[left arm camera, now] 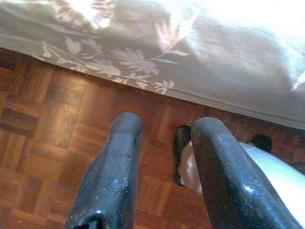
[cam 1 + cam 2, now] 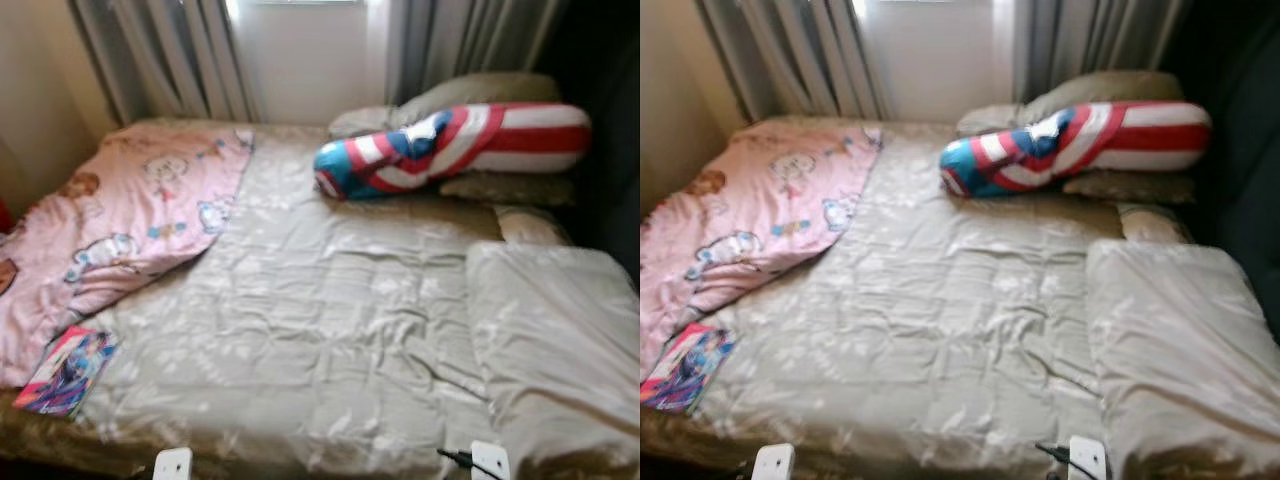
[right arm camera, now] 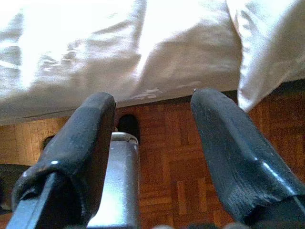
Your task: Clean up the room
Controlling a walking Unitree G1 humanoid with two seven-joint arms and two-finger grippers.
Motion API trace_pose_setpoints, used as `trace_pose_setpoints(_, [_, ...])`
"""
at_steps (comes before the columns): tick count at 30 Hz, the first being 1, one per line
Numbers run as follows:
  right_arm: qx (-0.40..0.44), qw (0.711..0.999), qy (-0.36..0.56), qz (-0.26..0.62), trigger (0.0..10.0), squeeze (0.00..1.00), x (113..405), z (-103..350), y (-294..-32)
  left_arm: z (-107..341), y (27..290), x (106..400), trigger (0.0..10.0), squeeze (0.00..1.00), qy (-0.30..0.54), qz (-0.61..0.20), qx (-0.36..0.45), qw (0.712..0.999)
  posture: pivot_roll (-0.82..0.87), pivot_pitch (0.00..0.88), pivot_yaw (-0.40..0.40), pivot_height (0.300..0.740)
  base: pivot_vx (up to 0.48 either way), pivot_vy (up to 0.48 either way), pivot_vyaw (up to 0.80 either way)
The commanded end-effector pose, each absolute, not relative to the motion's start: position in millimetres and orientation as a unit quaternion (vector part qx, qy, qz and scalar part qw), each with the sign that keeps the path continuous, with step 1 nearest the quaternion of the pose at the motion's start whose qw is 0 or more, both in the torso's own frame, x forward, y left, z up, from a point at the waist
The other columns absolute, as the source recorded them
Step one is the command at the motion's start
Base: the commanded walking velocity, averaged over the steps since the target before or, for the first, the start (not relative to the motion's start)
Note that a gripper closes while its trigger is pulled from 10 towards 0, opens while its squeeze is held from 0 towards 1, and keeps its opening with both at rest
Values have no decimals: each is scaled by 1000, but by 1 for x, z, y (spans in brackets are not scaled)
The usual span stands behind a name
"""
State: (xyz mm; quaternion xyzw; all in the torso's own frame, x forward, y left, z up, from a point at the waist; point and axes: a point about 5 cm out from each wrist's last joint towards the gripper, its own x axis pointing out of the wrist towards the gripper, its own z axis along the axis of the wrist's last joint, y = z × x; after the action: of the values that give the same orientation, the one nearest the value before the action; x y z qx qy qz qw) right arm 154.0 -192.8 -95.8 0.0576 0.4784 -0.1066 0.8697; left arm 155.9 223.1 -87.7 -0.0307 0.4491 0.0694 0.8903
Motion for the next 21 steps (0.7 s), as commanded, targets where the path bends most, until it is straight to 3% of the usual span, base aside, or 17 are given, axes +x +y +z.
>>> trace_pose_setpoints(1, [58, 870, 480, -98, 10000, 0, 155, -96, -188, -89, 228, 151, 10000, 0, 456, 72, -24, 887, -26, 0, 24, 740, 0, 379, 0])
trace_pose_setpoints(10, [58, 871, 479, -95, 10000, 0, 156, -96, -186, -88, 229, 152, 10000, 0, 455, 73, -25, 887, -20, 0, 22, 740, 0, 84, 0])
trace_pose_setpoints(21, [56, 870, 482, -91, 10000, 0, 155, -96, -186, -88, 229, 152, 10000, 0, 455, 74, -26, 887, -16, 0, 23, 740, 0, 379, 0])
